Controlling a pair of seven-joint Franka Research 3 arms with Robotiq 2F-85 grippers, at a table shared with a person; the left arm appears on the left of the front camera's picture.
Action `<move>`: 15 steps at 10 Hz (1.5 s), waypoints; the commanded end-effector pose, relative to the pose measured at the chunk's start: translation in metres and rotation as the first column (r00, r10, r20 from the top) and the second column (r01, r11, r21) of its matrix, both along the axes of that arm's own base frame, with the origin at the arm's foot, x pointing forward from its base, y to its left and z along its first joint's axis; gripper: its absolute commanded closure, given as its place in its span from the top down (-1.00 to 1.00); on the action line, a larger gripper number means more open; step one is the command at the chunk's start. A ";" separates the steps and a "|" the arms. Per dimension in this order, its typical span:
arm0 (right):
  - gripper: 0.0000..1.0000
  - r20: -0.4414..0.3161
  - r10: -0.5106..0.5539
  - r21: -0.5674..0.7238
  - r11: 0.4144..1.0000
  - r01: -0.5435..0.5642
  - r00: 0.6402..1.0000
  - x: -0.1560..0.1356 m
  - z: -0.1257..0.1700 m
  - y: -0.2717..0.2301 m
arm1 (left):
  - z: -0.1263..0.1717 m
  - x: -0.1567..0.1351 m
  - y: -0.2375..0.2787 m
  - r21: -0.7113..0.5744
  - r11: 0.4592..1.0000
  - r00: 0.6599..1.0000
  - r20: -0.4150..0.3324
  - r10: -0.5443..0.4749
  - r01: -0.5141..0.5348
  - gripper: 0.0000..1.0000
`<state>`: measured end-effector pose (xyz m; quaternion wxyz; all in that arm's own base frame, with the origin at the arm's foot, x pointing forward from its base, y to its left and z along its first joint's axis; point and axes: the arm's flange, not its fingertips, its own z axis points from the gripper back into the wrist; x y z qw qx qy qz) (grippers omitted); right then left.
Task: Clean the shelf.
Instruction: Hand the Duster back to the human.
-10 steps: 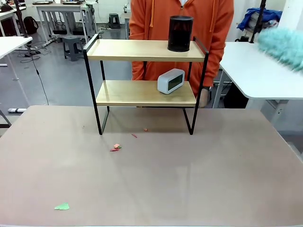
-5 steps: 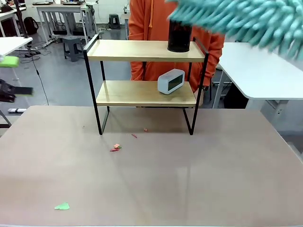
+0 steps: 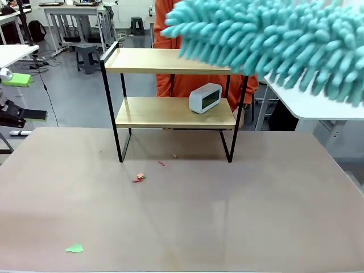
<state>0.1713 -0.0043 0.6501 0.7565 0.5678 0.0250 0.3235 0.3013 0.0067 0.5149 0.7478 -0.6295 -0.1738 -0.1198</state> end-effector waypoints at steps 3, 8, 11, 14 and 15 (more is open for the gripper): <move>-0.75 -0.106 0.289 -0.162 0.939 -0.304 0.951 0.069 -0.016 0.082 | 0.002 0.001 -0.055 -0.131 0.979 0.987 -0.013 -0.162 0.159 1.00; -0.75 -0.299 0.498 -0.211 0.797 -0.565 0.814 0.112 -0.075 0.157 | -0.032 0.000 -0.096 -0.084 0.934 0.924 -0.136 -0.356 0.348 1.00; -0.75 -0.306 0.481 -0.187 0.816 -0.547 0.822 0.117 -0.086 0.157 | -0.038 -0.016 -0.134 -0.057 0.871 0.857 -0.159 -0.491 0.488 1.00; -0.75 -0.287 0.454 -0.152 0.848 -0.508 0.843 0.122 -0.085 0.145 | -0.048 -0.038 -0.164 -0.070 0.808 0.786 -0.196 -0.587 0.586 1.00; -0.75 -0.288 0.453 -0.148 0.849 -0.507 0.844 0.121 -0.086 0.143 | -0.050 -0.045 -0.172 -0.088 0.802 0.781 -0.187 -0.596 0.591 1.00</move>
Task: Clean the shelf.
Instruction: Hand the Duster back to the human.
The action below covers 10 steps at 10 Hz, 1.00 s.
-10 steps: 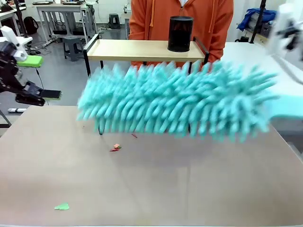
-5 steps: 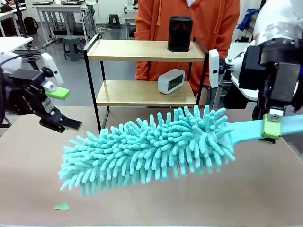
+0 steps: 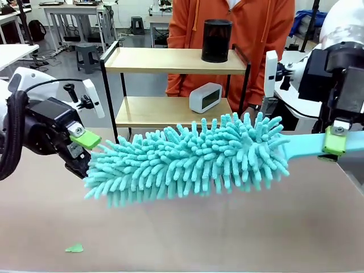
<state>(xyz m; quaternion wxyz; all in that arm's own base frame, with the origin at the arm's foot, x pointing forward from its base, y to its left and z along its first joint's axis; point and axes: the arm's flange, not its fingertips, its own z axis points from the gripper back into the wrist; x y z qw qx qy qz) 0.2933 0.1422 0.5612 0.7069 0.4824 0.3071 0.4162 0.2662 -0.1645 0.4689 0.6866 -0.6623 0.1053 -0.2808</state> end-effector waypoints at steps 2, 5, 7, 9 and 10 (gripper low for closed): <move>-0.75 -0.001 0.009 0.035 0.999 -0.009 1.000 -0.003 -0.002 -0.002 | -0.003 -0.019 -0.016 -0.067 0.998 1.000 -0.012 -0.006 0.006 1.00; -0.75 -0.008 0.021 0.029 0.999 -0.021 1.000 -0.007 -0.005 -0.001 | -0.007 -0.025 -0.027 -0.079 0.997 1.000 -0.011 -0.027 0.026 1.00; -0.75 -0.008 0.018 0.036 0.999 -0.018 1.000 -0.009 -0.007 -0.001 | -0.008 -0.028 -0.036 -0.079 0.996 0.999 -0.005 -0.038 0.038 1.00; -0.75 -0.014 0.019 0.043 0.999 -0.018 1.000 -0.010 -0.008 -0.002 | -0.009 -0.033 -0.041 -0.074 0.997 1.000 0.001 -0.028 0.028 1.00; -0.75 -0.013 0.018 0.042 0.999 -0.017 1.000 -0.009 -0.008 -0.003 | -0.010 -0.034 -0.041 -0.080 0.996 0.999 0.014 -0.031 0.032 -0.12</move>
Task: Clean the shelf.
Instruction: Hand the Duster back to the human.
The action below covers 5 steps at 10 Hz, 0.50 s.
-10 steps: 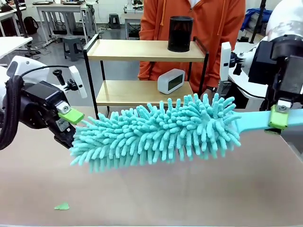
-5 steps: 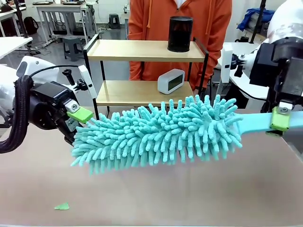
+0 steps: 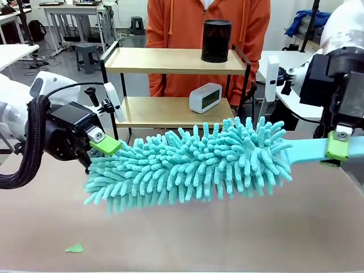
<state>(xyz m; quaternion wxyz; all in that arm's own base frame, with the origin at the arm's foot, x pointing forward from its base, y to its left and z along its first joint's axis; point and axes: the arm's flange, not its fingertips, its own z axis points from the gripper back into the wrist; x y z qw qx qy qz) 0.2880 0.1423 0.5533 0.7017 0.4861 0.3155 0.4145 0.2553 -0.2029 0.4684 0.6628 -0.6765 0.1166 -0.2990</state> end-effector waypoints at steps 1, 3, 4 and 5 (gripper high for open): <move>-0.75 0.007 0.013 0.041 0.999 -0.013 1.000 -0.004 0.000 -0.002 | -0.009 -0.023 -0.004 -0.043 0.998 0.999 0.009 0.040 -0.040 -0.16; -0.75 0.006 0.014 0.036 0.999 -0.014 1.000 -0.004 0.000 -0.001 | -0.010 -0.024 -0.004 -0.038 0.999 0.999 0.015 0.028 -0.028 -1.00; -0.75 0.004 0.012 0.032 0.999 -0.012 1.000 -0.004 -0.001 -0.001 | -0.010 -0.026 -0.003 -0.036 0.999 1.000 0.023 0.002 -0.001 -1.00; -0.75 0.004 0.012 0.037 0.999 -0.012 1.000 -0.004 -0.001 -0.001 | -0.010 -0.029 -0.002 -0.022 0.999 0.999 0.033 -0.034 0.034 -0.70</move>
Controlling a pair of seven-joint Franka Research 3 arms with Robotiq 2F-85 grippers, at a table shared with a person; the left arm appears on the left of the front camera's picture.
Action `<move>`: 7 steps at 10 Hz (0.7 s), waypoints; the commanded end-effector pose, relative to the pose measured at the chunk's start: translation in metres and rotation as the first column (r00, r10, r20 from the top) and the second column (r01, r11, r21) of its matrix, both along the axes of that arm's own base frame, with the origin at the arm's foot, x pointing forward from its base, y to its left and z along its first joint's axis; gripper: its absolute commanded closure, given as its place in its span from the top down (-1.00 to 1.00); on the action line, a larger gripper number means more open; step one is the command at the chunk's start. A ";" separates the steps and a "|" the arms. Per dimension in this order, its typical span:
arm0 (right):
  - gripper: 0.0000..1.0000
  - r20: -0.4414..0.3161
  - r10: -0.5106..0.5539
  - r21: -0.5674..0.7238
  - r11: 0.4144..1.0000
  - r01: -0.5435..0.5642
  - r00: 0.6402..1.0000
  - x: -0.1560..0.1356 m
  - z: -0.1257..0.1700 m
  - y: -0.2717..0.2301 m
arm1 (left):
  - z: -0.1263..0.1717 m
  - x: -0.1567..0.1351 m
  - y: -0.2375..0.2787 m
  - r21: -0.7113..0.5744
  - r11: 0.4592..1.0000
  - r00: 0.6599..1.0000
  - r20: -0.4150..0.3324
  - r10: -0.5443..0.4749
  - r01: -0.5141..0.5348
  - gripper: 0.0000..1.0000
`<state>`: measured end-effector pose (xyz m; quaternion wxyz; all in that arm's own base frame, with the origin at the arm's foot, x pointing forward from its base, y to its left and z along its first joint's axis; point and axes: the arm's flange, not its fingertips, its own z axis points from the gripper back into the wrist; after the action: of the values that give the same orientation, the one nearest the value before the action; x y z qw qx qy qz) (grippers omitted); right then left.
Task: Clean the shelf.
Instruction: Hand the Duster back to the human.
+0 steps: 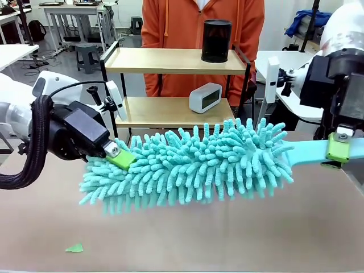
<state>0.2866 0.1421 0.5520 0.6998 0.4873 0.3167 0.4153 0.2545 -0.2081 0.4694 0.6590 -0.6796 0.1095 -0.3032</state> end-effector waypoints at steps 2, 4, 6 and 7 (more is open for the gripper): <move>-0.75 0.006 0.007 0.022 1.000 -0.007 1.000 -0.002 -0.001 0.000 | -0.012 -0.035 0.002 -0.006 0.996 0.996 0.006 -0.092 0.092 -1.00; -0.75 0.010 -0.003 0.014 1.000 0.003 1.000 -0.001 -0.002 -0.001 | -0.014 -0.039 0.001 0.005 0.994 0.994 0.007 -0.105 0.105 -1.00; -0.75 0.012 -0.019 0.006 1.000 0.019 1.000 -0.001 -0.004 -0.003 | -0.014 -0.039 0.001 0.011 0.995 0.995 0.012 -0.101 0.101 -1.00; -0.75 0.008 -0.025 0.007 1.000 0.025 1.000 -0.001 -0.006 -0.003 | -0.014 -0.038 0.002 0.013 0.996 0.996 0.016 -0.093 0.093 -1.00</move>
<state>0.2857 0.1439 0.5497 0.7071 0.4805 0.3185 0.4096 0.2424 -0.2124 0.4669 0.6520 -0.6702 0.1393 -0.3260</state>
